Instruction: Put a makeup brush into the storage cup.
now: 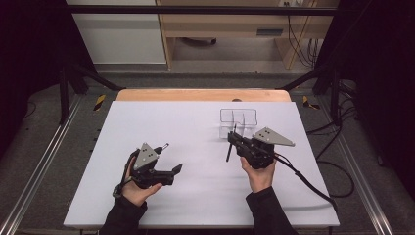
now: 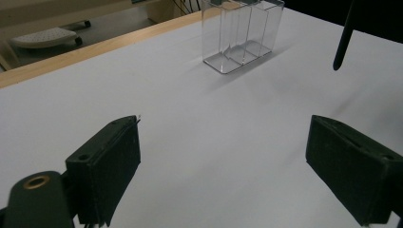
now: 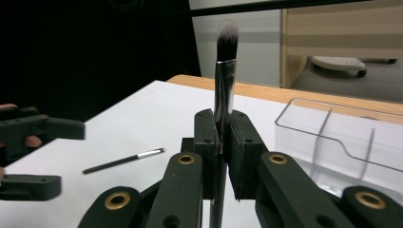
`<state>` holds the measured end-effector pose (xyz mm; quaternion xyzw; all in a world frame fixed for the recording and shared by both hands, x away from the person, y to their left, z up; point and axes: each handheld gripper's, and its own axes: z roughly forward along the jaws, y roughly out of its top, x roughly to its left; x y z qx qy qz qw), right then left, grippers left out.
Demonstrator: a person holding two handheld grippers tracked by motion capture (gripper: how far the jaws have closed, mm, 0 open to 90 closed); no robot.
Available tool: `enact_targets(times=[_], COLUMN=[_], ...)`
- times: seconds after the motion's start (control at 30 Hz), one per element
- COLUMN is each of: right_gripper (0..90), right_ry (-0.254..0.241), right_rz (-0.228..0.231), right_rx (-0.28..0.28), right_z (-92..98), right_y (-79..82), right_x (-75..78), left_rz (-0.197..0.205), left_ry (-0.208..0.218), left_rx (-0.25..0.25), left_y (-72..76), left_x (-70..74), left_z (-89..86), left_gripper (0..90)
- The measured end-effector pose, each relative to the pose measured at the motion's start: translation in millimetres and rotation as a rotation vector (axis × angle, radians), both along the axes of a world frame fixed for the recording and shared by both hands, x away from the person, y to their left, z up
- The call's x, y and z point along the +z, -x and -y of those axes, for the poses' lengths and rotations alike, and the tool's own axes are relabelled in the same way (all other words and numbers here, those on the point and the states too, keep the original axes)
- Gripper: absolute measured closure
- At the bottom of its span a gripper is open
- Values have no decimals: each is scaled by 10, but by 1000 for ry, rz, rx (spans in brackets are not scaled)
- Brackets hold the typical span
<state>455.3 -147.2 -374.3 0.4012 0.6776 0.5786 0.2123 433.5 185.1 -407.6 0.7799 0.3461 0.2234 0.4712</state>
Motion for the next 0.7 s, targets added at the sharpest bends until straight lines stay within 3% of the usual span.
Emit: enact_targets(times=[0.53,0.7], right_gripper=[837,837], right_ry=[20,2], right_rz=[33,43], right_rx=[-63,-87], right_z=[163,209], right_y=[-57,-111], right_x=[82,121], left_rz=[-19,-20], left_ry=[-10,-5], left_rx=[51,65], left_y=[-37,-40], left_x=[-44,-30], left_z=[-251,-358], left_gripper=[98,97])
